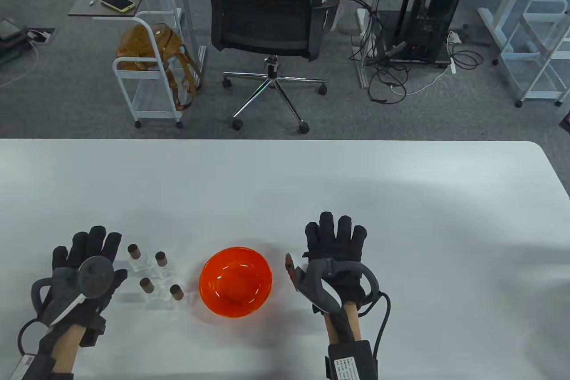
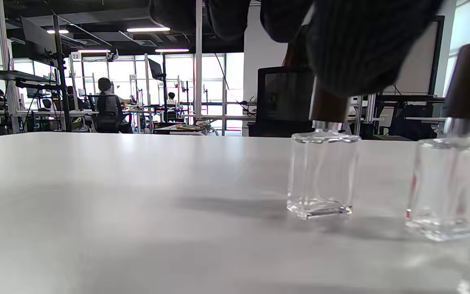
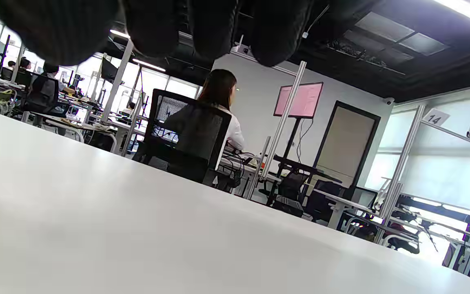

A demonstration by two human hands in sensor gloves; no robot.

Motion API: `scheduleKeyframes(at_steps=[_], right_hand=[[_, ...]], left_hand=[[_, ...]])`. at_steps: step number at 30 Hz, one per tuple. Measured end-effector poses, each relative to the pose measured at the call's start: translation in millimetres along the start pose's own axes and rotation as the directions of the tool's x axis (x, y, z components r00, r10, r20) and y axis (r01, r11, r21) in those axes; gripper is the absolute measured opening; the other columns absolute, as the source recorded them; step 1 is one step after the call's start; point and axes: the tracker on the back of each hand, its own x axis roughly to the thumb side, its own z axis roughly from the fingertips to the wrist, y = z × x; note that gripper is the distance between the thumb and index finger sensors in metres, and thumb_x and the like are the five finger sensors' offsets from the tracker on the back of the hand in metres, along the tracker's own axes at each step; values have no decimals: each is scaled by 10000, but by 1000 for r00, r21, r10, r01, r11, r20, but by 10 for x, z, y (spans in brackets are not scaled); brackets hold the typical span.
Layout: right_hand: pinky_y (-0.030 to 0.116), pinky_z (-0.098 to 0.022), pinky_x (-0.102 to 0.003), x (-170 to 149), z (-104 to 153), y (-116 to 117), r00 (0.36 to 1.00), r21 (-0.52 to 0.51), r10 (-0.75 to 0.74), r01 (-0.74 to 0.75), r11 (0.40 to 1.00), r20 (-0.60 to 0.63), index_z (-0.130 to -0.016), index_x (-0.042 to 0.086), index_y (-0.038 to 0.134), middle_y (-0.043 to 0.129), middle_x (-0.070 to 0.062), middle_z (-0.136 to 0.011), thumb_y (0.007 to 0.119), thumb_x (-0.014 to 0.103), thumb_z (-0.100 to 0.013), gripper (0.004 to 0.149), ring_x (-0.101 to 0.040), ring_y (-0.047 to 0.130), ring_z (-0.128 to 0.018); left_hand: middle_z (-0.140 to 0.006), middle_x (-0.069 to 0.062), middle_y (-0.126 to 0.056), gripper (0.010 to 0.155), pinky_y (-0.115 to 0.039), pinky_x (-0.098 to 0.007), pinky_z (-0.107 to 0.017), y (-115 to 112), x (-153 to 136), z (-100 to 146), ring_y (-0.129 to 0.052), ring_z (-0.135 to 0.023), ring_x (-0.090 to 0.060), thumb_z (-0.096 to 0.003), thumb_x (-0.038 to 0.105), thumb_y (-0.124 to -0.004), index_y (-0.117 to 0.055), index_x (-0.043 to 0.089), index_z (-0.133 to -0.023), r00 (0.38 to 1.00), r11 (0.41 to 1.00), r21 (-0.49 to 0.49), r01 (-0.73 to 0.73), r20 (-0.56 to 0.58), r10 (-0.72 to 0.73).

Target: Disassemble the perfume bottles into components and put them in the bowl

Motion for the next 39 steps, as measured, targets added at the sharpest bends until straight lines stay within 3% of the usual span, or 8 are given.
scheduleKeyframes(at_steps=[6, 10, 18, 24, 29, 31, 34, 39], right_hand=[[474, -721, -688, -8, -2, -57, 1000, -5, -31, 31, 1000, -1, -987, 363, 597, 576, 15, -1131, 730, 561, -358, 673, -361, 664, -1051], [476, -719, -688, 12, 6, -66, 999, -2, -51, 51, 999, 6, -985, 362, 600, 586, 12, -1128, 730, 559, -358, 671, -358, 672, -1048], [480, -719, -687, 20, 26, 21, 997, 64, -77, 76, 995, 11, -983, 360, 610, 593, 9, -1126, 731, 559, -357, 667, -358, 681, -1043], [481, -721, -687, 29, 24, 41, 994, 89, -111, 110, 990, 5, -986, 359, 606, 599, 8, -1125, 729, 560, -358, 671, -353, 687, -1043], [481, -725, -685, 35, 19, 46, 993, 111, -118, 117, 987, 3, -987, 360, 607, 604, 12, -1125, 728, 562, -358, 671, -346, 690, -1045], [484, -724, -684, 32, 22, 44, 992, 115, -126, 125, 985, 0, -985, 360, 604, 609, 8, -1122, 728, 561, -358, 671, -345, 697, -1042], [489, -723, -683, 41, 17, 66, 990, 122, -141, 140, 983, -1, -984, 356, 613, 619, 6, -1118, 727, 561, -357, 670, -341, 709, -1035], [494, -718, -683, 91, 37, 61, 988, 145, -152, 148, 978, 16, -983, 351, 616, 628, -2, -1113, 727, 560, -356, 670, -340, 718, -1029]], left_hand=[[-1245, -34, -515, 803, -366, -676, -796, 8, -46, -48, -552, -1159, -389, -397, 529, -833, -544, 338, -1121, 994, 994, -23, -109, -19, 108], [-1199, -43, -658, 814, -548, -637, -756, -104, -78, -207, -751, -1063, -400, -375, 515, -876, -589, 310, -1108, 988, 981, -122, -152, -58, 146], [-1126, -65, -778, 821, -604, -626, -721, -435, -254, -474, -846, -980, -417, -373, 481, -920, -610, 267, -1102, 889, 826, -330, -456, -139, 436], [-1078, -38, -846, 706, -578, -623, -714, -538, -295, -533, -790, -968, -326, -374, 461, -939, -734, 340, -1039, 859, 797, -324, -511, -154, 488], [-987, -26, -951, 541, -622, -614, -683, -560, -269, -541, -852, -904, -313, -366, 451, -943, -900, 342, -895, 869, 833, -246, -495, -135, 476], [-975, -28, -966, 535, -626, -617, -683, -530, -268, -533, -872, -902, -324, -377, 445, -935, -894, 335, -899, 859, 824, -245, -512, -125, 497], [-976, -40, -970, 538, -642, -618, -673, -304, -220, -537, -923, -871, -363, -388, 440, -929, -879, 321, -910, 820, 798, -192, -571, -78, 568], [-928, -42, -1019, 542, -674, -606, -652, 352, 119, -459, -971, -828, -345, -391, 441, -925, -877, 301, -912, 803, 808, -87, -582, 99, 588]])
